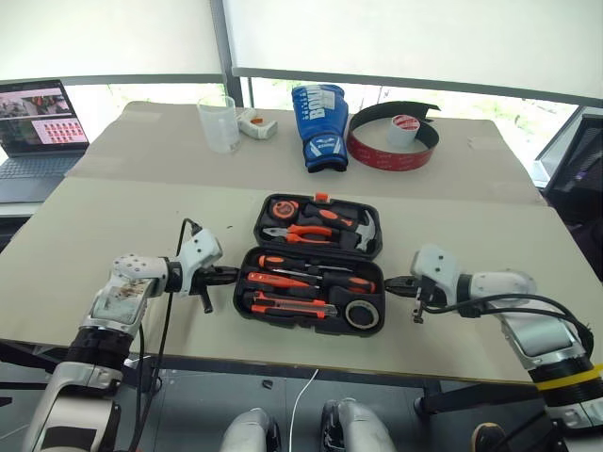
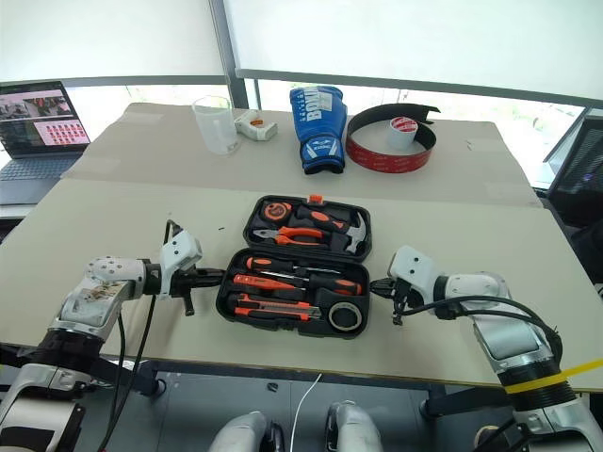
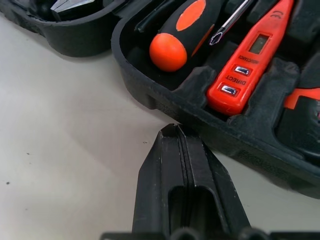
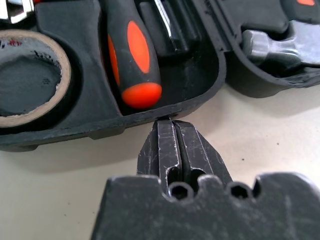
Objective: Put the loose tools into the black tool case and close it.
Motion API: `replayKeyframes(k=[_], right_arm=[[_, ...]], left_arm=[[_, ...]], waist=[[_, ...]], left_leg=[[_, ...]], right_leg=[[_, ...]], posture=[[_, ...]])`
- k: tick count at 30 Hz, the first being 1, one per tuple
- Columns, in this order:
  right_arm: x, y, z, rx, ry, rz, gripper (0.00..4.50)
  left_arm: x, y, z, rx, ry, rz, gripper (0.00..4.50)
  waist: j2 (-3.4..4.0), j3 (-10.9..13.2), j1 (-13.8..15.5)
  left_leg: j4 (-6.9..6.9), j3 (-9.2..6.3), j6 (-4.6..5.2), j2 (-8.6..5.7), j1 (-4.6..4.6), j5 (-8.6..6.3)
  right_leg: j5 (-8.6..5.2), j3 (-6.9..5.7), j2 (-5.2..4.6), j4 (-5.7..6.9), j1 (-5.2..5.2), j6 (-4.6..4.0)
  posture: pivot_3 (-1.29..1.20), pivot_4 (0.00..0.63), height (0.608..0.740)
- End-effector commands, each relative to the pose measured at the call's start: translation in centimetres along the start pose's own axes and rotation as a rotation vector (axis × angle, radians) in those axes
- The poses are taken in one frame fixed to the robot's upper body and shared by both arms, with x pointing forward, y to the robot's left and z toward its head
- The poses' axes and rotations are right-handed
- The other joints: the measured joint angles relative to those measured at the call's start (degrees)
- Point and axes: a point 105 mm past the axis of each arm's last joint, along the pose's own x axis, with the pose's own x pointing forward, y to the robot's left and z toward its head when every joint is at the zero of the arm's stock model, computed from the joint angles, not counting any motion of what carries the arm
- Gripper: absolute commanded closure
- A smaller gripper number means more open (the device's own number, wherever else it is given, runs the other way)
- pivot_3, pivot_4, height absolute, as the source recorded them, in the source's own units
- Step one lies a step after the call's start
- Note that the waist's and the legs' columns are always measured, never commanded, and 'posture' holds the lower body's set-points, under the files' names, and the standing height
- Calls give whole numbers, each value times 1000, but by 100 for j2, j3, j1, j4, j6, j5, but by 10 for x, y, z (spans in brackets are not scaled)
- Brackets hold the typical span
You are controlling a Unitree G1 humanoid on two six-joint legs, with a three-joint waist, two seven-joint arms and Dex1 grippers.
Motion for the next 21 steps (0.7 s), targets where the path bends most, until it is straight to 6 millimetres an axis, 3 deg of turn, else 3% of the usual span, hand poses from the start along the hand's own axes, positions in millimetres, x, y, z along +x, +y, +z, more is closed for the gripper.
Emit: replayKeyframes(k=[1,6,12,16,19,20,21], right_arm=[[1,23,25,-112,-104,113,4500],[-8,36,23,-131,-83,142,4500],[-20,44,16,-106,-44,115,4500],[-31,40,5,-78,17,61,4500],[-46,27,-6,-1,73,8,4500],[-50,22,-7,28,78,-10,3913],[-54,16,-5,62,75,-34,3713]], left_arm=[[1,-26,23,66,-75,-148,4449],[-4,-44,11,73,-29,-204,4449],[-11,-51,-2,75,11,-181,4449],[-22,-40,-16,57,68,-103,4449],[-41,-19,-28,-18,115,4,4449],[-46,-12,-31,-46,122,34,3943],[-51,-4,-30,-85,117,67,3747]], waist=[[0,0,-2],[1,0,-12],[2,-1,10],[2,-1,11],[3,-1,3],[3,-1,-1],[3,-1,-5]], left_leg=[[-2,-1,0,0,2,0],[-2,-1,-1,2,3,0],[-5,-3,-1,7,4,-1],[-6,-4,-1,7,4,-1],[-6,-3,-1,8,5,-1],[-6,-2,-1,9,6,-1],[-6,-2,-1,9,7,-2]], right_leg=[[0,0,0,-4,1,0],[-1,2,0,-1,0,0],[-2,4,1,-6,0,-1],[-2,4,0,-7,1,-1],[-2,5,1,-7,1,-1],[-2,6,1,-6,1,-1],[-2,7,1,-5,1,-1]], posture=[[0,150,727],[0,150,727],[0,150,727],[0,150,727],[0,150,727],[0,150,727],[0,150,727]])
